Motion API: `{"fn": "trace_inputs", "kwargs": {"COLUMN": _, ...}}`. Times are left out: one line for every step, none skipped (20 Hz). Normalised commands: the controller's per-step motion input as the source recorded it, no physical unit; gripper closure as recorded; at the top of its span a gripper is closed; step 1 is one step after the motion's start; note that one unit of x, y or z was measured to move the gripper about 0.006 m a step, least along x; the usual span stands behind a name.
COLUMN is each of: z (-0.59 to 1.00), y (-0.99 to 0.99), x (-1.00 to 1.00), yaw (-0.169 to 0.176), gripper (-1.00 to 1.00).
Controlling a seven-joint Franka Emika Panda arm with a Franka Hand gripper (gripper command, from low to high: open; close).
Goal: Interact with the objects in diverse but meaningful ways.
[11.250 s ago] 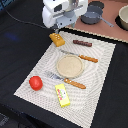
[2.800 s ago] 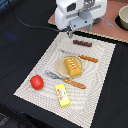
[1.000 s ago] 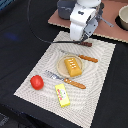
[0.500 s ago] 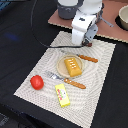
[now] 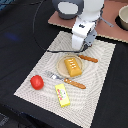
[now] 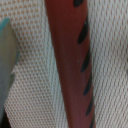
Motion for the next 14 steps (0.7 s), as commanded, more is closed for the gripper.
{"fn": "trace_inputs", "kwargs": {"z": -0.05, "y": 0.11, "x": 0.24, "yaw": 0.007, "gripper": 1.00}}
{"fn": "trace_inputs", "kwargs": {"z": -0.06, "y": 0.09, "x": 0.22, "yaw": 0.006, "gripper": 1.00}}
{"fn": "trace_inputs", "kwargs": {"z": -0.05, "y": 0.13, "x": 0.25, "yaw": 0.005, "gripper": 1.00}}
{"fn": "trace_inputs", "kwargs": {"z": -0.07, "y": 0.10, "x": 0.21, "yaw": 0.002, "gripper": 1.00}}
{"fn": "trace_inputs", "kwargs": {"z": -0.07, "y": 0.10, "x": 0.20, "yaw": 0.000, "gripper": 1.00}}
{"fn": "trace_inputs", "kwargs": {"z": -0.09, "y": 0.12, "x": 0.20, "yaw": 0.000, "gripper": 1.00}}
{"fn": "trace_inputs", "kwargs": {"z": -0.13, "y": 0.10, "x": 0.17, "yaw": 0.000, "gripper": 1.00}}
{"fn": "trace_inputs", "kwargs": {"z": -0.13, "y": 0.10, "x": 0.15, "yaw": 0.000, "gripper": 1.00}}
{"fn": "trace_inputs", "kwargs": {"z": -0.14, "y": 0.07, "x": 0.12, "yaw": 0.000, "gripper": 1.00}}
{"fn": "trace_inputs", "kwargs": {"z": -0.11, "y": 0.06, "x": 0.11, "yaw": 0.000, "gripper": 1.00}}
{"fn": "trace_inputs", "kwargs": {"z": 0.00, "y": 0.03, "x": 0.10, "yaw": 0.000, "gripper": 1.00}}
{"fn": "trace_inputs", "kwargs": {"z": 0.28, "y": 0.03, "x": 0.13, "yaw": 0.032, "gripper": 1.00}}
{"fn": "trace_inputs", "kwargs": {"z": 0.77, "y": 0.03, "x": 0.07, "yaw": 0.049, "gripper": 1.00}}
{"fn": "trace_inputs", "kwargs": {"z": 1.00, "y": 0.00, "x": -0.14, "yaw": 0.018, "gripper": 1.00}}
